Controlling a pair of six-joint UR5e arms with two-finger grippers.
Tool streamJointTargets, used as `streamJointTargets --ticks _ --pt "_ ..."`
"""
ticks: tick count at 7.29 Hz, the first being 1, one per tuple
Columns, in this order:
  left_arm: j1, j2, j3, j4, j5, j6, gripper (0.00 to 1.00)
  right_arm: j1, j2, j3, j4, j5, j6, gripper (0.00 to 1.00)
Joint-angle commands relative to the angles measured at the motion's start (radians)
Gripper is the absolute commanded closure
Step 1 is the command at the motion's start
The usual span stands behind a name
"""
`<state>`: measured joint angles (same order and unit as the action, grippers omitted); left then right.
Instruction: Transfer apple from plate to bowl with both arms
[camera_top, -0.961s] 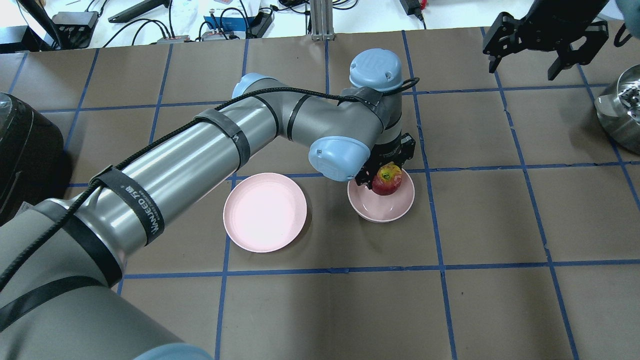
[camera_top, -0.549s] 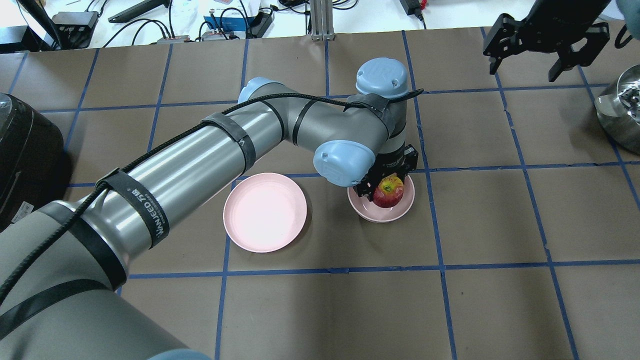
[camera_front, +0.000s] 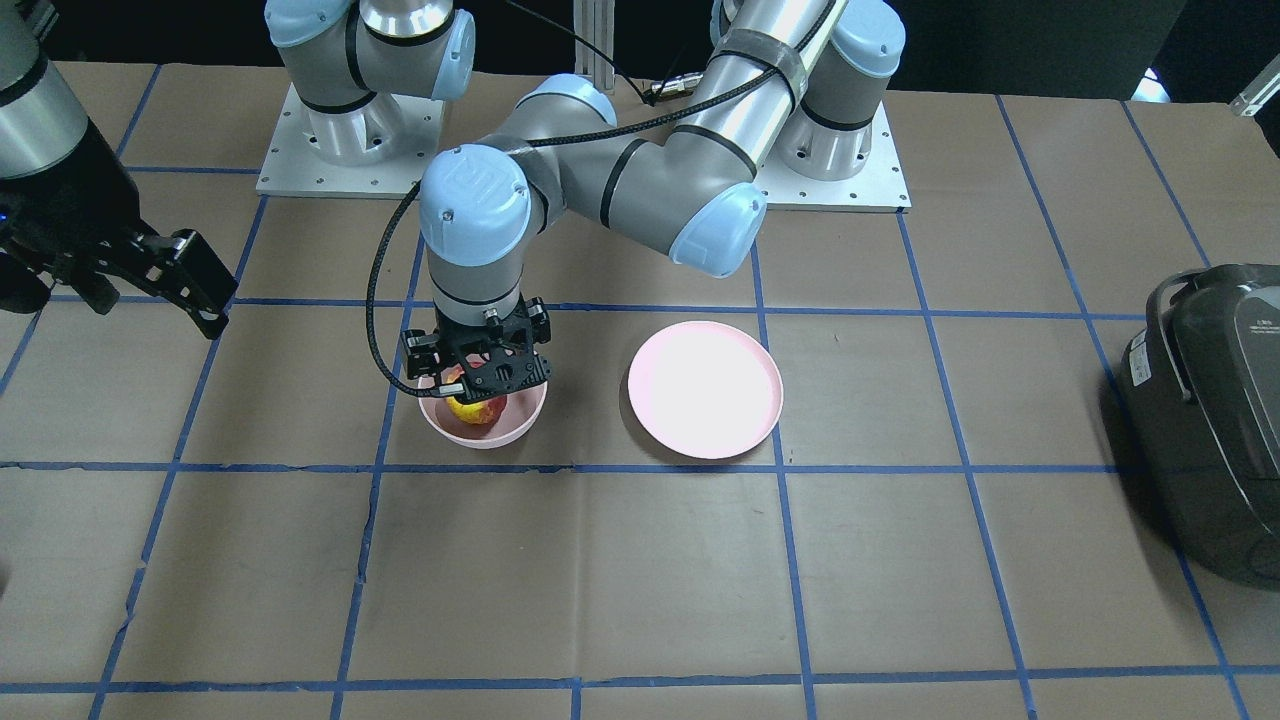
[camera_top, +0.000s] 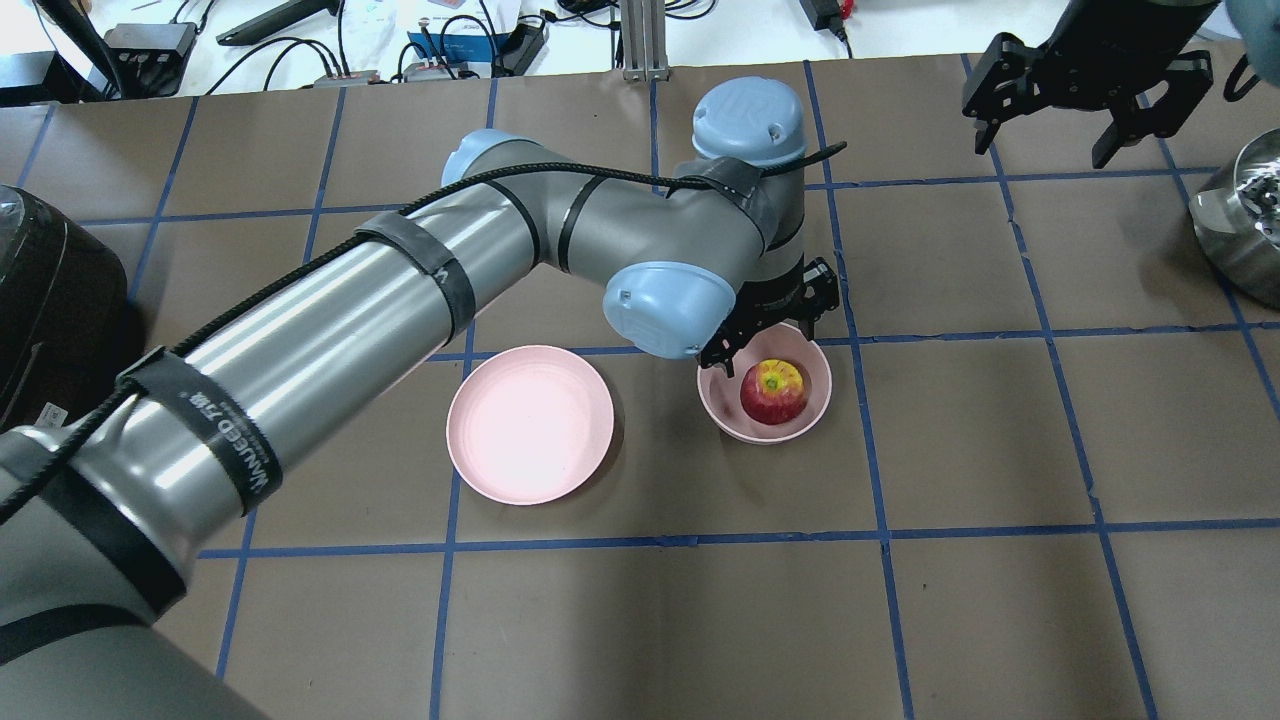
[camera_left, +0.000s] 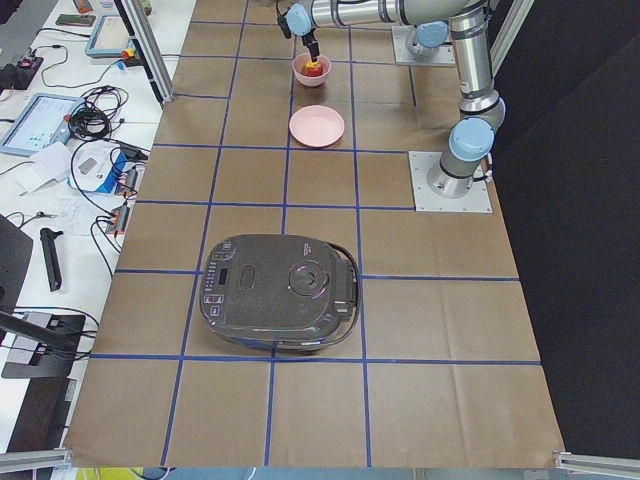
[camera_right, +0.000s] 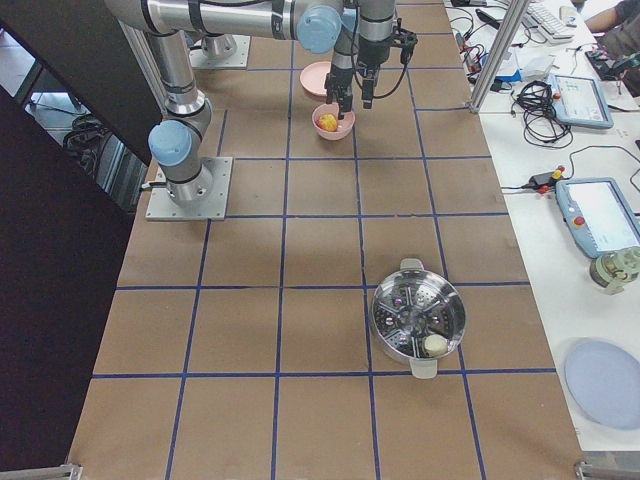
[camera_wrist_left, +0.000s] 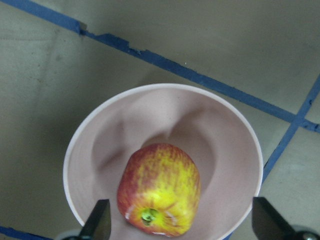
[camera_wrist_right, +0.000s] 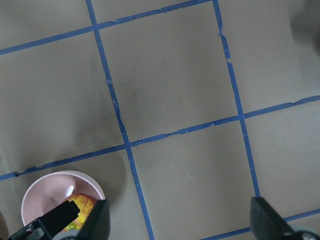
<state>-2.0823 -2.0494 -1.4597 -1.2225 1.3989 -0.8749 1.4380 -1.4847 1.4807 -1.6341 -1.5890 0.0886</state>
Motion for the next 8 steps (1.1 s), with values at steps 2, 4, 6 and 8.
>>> streamJointTargets --ticks 2,4,6,8 --pt "0.211 0.266 -0.019 -0.274 0.006 0.364 0.00 0.120 0.001 0.003 -0.001 0.000 0.011 0.00" --pt "0.344 0.368 -0.019 -0.420 0.055 0.671 0.00 0.174 0.006 0.006 -0.007 0.001 0.013 0.00" --pt "0.433 0.426 -0.022 -0.465 0.144 0.863 0.00 0.173 0.004 0.006 -0.012 0.001 0.013 0.00" --pt "0.453 0.428 -0.022 -0.454 0.138 0.886 0.00 0.173 0.003 0.006 -0.015 0.003 0.013 0.00"
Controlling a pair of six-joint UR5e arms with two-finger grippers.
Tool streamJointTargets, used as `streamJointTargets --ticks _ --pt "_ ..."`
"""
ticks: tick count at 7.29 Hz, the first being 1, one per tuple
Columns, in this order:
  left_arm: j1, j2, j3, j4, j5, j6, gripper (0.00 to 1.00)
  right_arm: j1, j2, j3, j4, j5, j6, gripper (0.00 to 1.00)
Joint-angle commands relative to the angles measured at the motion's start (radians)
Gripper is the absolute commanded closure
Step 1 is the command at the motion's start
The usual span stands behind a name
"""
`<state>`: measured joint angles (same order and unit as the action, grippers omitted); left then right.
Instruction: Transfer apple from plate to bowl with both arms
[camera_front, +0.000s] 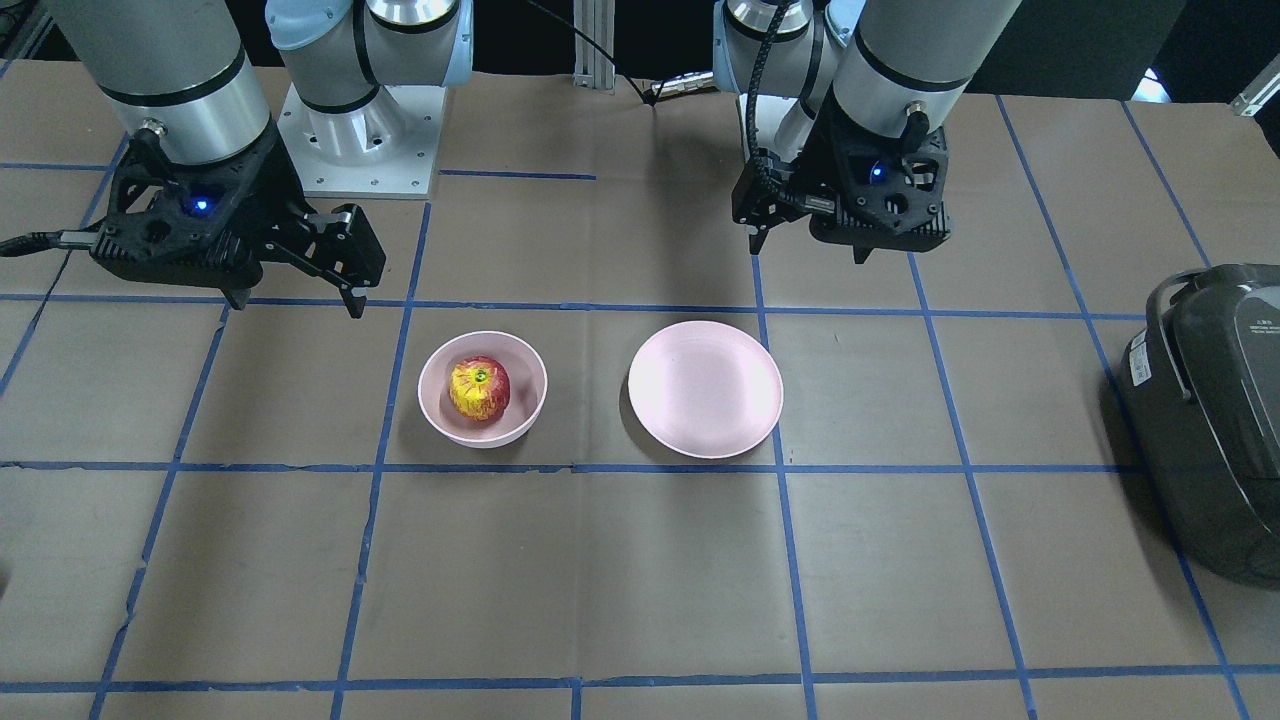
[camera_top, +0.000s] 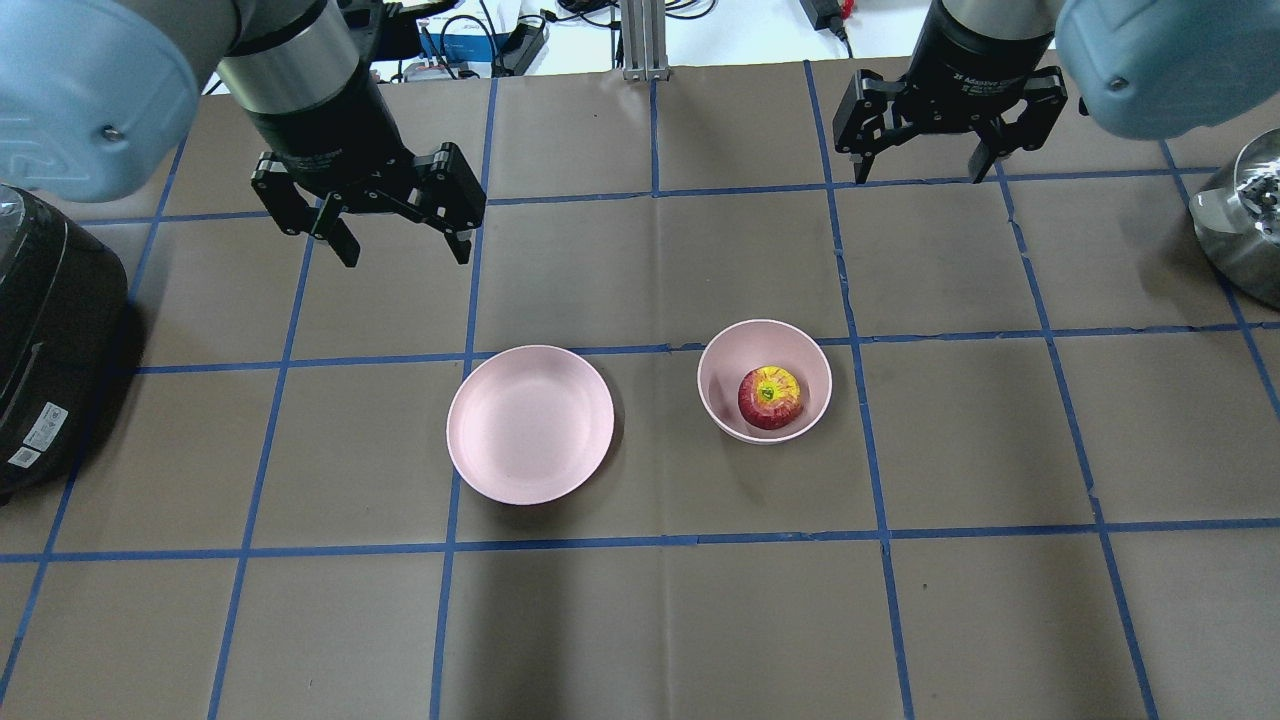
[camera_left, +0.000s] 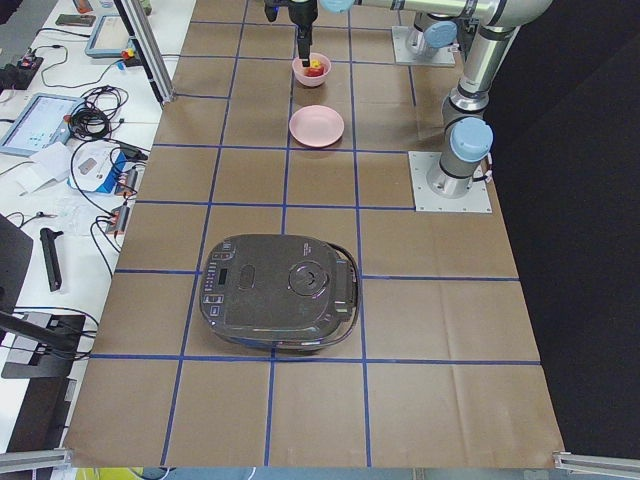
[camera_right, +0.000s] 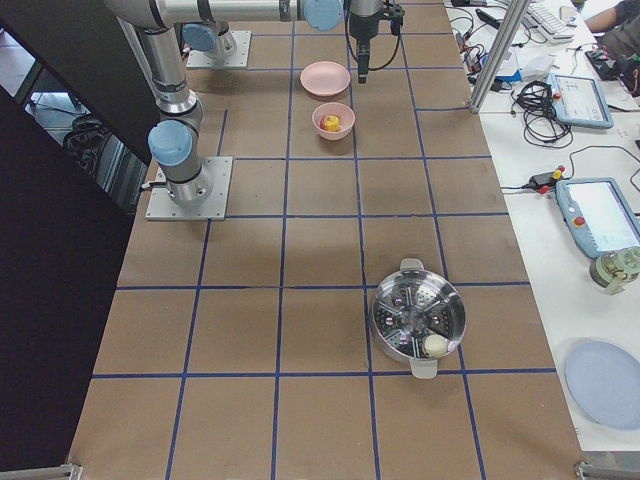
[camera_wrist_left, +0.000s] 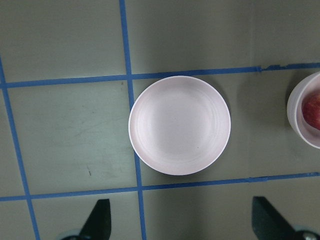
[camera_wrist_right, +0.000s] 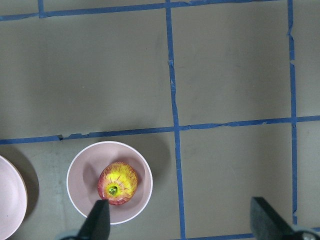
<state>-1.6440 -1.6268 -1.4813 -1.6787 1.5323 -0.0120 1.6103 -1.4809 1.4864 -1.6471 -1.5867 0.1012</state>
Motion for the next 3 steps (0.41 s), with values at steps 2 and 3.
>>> streamJointTargets --ticks 2,3 --pt "0.015 0.005 -0.001 0.002 0.002 0.023 0.00 -0.001 0.004 0.003 -0.002 -0.001 -0.002 0.00" --pt "0.015 0.005 -0.002 0.002 0.000 0.023 0.00 -0.004 0.005 0.002 -0.007 -0.003 -0.003 0.00"
